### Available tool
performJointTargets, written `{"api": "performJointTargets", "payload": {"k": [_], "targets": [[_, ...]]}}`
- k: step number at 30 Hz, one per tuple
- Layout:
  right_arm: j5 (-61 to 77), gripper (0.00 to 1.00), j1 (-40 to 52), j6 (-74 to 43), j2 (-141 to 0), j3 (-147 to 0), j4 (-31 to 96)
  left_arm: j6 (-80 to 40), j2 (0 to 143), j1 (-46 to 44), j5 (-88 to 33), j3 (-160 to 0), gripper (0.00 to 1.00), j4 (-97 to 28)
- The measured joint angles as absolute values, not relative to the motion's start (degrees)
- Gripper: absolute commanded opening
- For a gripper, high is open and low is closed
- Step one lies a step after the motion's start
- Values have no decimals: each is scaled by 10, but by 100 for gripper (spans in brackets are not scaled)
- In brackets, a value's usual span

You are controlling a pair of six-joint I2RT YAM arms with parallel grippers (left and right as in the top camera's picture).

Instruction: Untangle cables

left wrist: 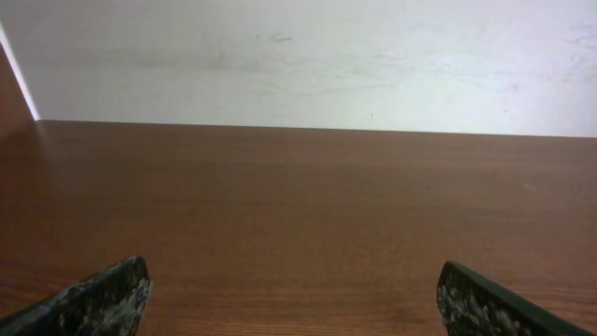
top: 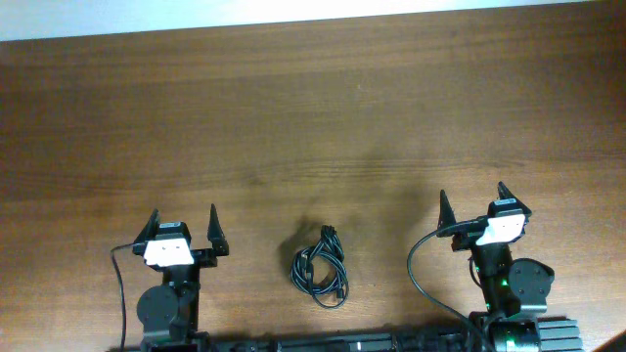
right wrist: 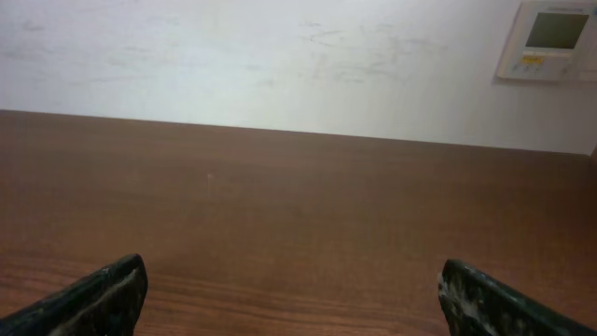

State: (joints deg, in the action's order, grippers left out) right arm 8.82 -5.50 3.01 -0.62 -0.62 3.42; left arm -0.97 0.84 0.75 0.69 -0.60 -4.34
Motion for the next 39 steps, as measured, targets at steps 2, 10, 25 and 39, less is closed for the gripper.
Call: {"api": "performJointTargets", "payload": {"k": [2, 10, 25, 39], "targets": [[83, 99, -34, 30, -8, -6, 34, -12, 8, -12, 10, -6, 99, -44], [86, 98, -6, 30, -10, -6, 34, -14, 8, -74, -6, -6, 99, -43], [86, 98, -6, 30, -10, -6, 34, -14, 8, -74, -6, -6, 99, -43], [86, 99, -6, 30, -10, -6, 34, -14, 8, -74, -6, -6, 99, -43]]}}
